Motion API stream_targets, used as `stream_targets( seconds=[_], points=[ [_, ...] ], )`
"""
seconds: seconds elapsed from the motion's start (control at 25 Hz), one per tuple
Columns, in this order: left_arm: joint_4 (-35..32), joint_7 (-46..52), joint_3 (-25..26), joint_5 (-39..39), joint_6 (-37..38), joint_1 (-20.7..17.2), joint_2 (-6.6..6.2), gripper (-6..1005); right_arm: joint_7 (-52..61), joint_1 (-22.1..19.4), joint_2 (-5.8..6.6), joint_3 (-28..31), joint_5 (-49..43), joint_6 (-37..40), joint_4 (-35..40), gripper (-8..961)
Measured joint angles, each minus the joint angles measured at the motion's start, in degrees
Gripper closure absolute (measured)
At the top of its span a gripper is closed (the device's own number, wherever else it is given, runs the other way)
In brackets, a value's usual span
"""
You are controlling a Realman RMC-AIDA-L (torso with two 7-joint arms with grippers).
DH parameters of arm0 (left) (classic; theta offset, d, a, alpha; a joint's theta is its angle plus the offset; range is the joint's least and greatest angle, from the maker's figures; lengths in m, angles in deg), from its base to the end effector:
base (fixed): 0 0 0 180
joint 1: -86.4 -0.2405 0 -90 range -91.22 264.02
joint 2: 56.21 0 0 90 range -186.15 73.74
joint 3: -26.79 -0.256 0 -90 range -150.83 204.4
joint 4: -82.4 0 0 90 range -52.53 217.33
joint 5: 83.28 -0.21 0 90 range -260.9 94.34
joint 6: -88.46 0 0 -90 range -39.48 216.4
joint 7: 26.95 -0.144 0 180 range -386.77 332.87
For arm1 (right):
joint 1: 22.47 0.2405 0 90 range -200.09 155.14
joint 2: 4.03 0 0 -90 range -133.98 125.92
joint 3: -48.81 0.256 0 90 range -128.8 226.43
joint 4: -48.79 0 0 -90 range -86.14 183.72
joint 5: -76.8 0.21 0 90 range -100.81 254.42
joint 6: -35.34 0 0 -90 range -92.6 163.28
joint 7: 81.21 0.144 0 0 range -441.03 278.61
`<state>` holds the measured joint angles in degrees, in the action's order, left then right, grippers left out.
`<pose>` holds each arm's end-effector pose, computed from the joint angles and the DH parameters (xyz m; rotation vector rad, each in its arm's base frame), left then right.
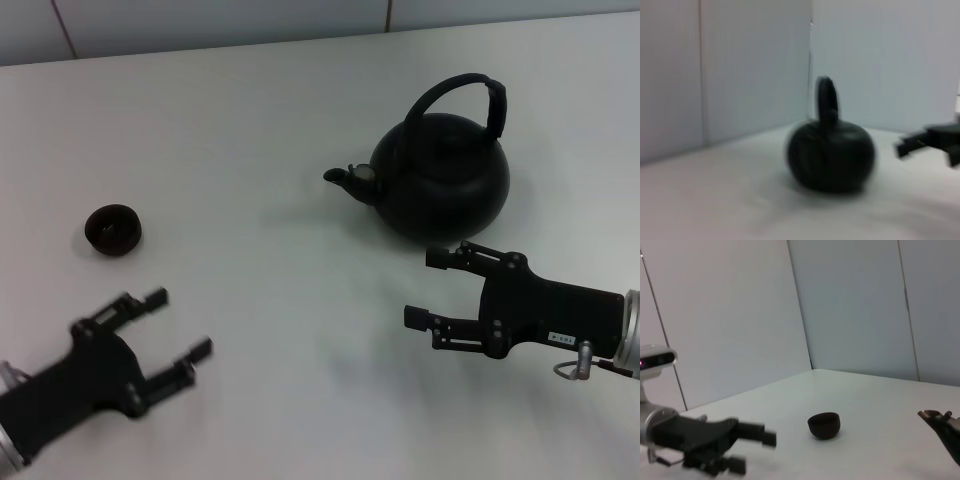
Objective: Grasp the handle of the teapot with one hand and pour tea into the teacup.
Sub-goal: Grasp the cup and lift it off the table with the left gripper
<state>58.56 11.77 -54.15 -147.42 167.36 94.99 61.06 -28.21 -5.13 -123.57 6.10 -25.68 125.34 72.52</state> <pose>-0.3227 0.2213 -0.0553 -2.4856 -0.3970 -0.7778 0.3150 0.2464 -0.0338 -2.5720 0.5385 0.8519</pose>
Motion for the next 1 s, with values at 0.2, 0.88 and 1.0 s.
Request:
stream_targets(
  seconds=[0.2, 0.88, 1.0],
  points=[
    [-1.82, -0.38, 8.01, -0.23, -0.05, -0.61, 0.77, 210, 0.01, 0.06, 0.00, 0.00, 0.00, 0.00, 0.00, 115],
    [2.56, -3.25, 15.48, -0.53, -17.51, 10.18, 1.23, 206, 0.01, 0.22, 0.00, 0.00, 0.01, 0.07, 0.00, 114],
    [3.16, -3.16, 15.46, -0.89, -18.63, 11.02, 1.15, 212, 0.00, 0.55, 0.00, 0.00, 0.01, 0.21, 0.00, 114]
  ],
)
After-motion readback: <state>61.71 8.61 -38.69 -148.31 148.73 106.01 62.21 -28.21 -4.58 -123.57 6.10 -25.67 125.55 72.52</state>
